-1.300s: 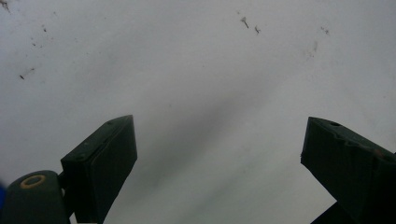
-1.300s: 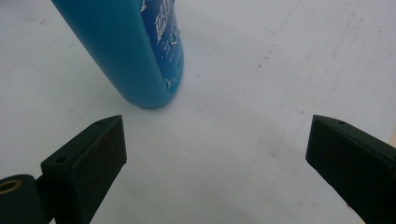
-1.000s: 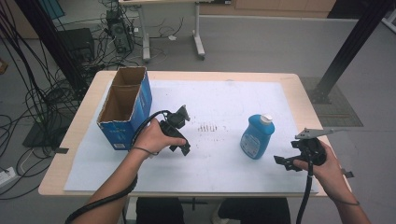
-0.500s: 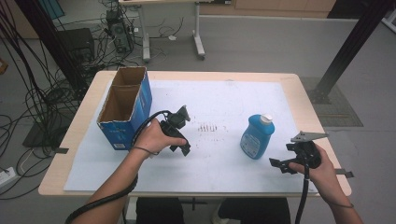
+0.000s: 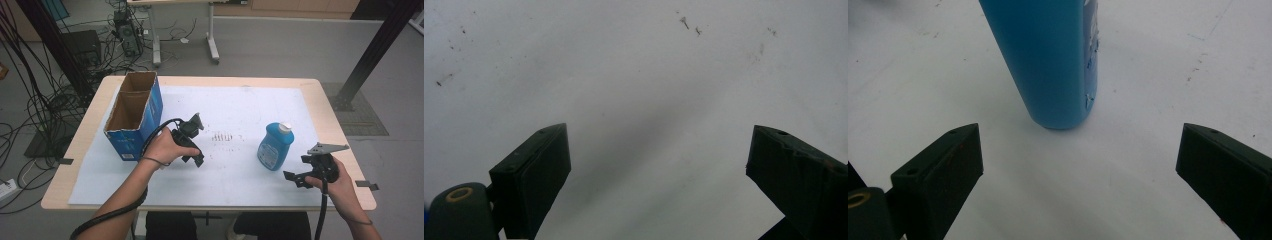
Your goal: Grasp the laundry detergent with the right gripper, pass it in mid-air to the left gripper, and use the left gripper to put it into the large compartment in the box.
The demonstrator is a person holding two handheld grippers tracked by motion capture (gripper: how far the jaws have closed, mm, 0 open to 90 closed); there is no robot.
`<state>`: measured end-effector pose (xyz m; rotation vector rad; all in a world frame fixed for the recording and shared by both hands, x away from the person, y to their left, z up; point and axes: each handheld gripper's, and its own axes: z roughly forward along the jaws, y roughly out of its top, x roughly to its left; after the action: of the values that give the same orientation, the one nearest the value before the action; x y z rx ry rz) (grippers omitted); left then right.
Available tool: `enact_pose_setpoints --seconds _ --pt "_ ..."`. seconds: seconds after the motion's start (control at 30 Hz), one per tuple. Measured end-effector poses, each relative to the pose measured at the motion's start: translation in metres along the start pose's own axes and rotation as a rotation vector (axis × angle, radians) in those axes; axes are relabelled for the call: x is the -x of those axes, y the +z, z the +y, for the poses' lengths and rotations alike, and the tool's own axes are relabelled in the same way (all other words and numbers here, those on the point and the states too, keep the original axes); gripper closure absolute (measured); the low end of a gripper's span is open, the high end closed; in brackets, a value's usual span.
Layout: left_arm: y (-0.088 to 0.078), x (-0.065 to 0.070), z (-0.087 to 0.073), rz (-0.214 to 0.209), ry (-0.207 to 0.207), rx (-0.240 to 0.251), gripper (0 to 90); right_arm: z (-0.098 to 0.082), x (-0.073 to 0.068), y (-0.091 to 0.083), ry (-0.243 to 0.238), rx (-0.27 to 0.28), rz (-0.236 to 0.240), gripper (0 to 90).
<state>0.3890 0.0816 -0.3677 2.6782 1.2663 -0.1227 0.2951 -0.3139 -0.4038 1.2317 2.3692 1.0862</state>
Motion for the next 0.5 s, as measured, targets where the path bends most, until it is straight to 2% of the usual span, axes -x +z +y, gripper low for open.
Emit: enact_pose_setpoints --seconds 0.5 --pt "0.0007 -0.0005 -0.0017 -0.004 -0.001 -0.001 10.9 -0.0028 -0.0073 0.0097 0.003 0.052 0.031 4.2"
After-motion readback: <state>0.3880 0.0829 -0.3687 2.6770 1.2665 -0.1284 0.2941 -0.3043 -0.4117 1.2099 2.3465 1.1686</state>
